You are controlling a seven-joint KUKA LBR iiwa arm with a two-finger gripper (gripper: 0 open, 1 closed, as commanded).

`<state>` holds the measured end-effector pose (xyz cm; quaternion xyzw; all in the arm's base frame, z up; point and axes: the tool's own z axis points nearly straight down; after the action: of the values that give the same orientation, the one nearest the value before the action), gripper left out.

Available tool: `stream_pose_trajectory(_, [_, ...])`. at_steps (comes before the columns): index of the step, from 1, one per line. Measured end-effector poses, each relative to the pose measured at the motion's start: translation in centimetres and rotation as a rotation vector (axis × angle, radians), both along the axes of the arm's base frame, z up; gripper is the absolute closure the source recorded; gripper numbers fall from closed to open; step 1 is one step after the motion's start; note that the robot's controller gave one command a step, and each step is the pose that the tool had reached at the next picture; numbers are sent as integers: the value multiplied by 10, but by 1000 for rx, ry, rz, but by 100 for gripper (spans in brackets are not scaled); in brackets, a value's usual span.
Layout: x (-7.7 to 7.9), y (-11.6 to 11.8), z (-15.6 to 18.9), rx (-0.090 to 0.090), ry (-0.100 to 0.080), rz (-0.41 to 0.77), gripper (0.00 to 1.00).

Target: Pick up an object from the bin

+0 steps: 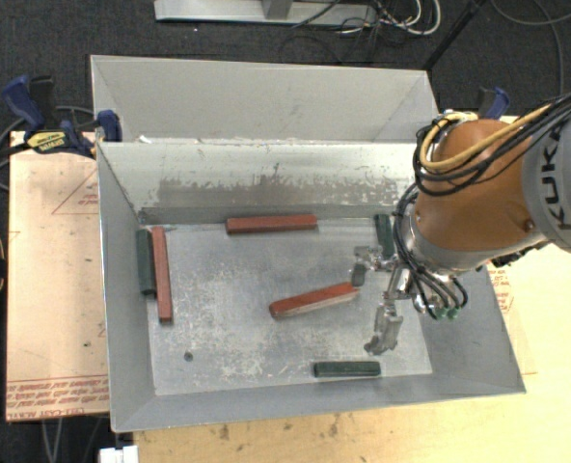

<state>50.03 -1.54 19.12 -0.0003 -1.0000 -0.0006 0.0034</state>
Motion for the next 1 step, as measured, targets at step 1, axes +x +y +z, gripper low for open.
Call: stream_pose_trajectory(1, [81,11,-79,2,-7,307,0])
